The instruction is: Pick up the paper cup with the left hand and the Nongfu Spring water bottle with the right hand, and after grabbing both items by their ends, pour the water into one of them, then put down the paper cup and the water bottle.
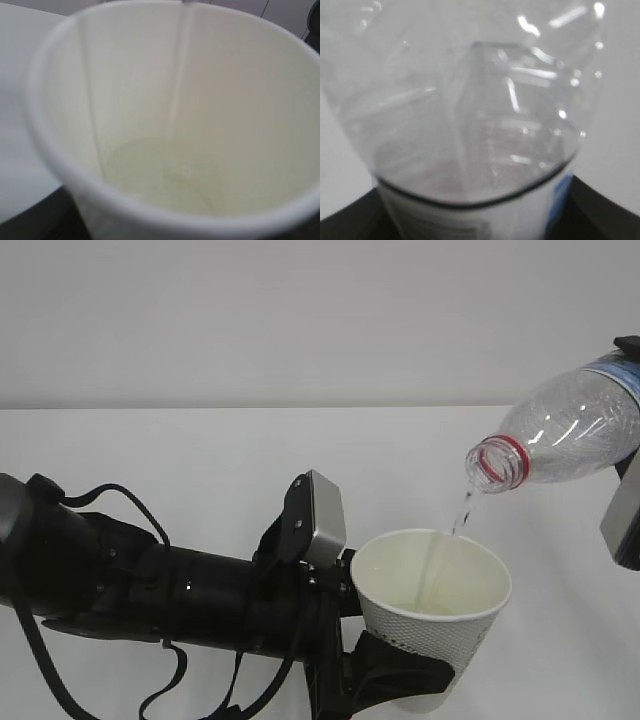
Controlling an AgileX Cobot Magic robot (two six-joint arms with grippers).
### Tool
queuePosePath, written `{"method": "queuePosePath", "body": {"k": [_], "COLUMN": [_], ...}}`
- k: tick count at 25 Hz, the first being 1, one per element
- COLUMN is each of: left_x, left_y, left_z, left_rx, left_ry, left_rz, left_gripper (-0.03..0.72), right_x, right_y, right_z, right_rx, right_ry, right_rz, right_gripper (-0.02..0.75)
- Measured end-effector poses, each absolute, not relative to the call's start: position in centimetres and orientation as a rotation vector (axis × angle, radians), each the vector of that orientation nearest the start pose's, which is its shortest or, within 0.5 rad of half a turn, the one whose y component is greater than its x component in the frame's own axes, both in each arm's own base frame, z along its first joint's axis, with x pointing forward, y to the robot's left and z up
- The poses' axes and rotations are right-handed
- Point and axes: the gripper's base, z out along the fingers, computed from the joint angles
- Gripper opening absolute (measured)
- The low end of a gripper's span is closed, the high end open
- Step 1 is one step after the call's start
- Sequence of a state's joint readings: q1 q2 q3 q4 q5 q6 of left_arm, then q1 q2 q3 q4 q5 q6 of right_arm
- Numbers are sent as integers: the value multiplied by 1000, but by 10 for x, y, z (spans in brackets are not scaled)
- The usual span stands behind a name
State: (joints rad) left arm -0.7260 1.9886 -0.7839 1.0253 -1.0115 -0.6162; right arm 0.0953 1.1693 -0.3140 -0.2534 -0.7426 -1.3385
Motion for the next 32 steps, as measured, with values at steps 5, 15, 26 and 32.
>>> {"method": "queuePosePath", "body": {"k": [5, 15, 26, 32], "left_x": [208, 208, 208, 208], "left_y": [-273, -273, -273, -273], "left_z": [124, 124, 123, 123], "left_rx": [1297, 1297, 1296, 1296], "left_ry": [1592, 1594, 1596, 1596], "left_rz": [-1199, -1198, -1196, -1196], "left_gripper": [519, 519, 517, 517], "right_x": [208, 208, 208, 208], "right_y": [35, 35, 35, 35], "right_z": [236, 237, 237, 237], "right_rx": [-1316, -1317, -1318, -1318], "right_ry": [1066, 1063, 1062, 1062], "right_rz": [-962, -966, -968, -970], "right_gripper": [503, 503, 503, 503]}}
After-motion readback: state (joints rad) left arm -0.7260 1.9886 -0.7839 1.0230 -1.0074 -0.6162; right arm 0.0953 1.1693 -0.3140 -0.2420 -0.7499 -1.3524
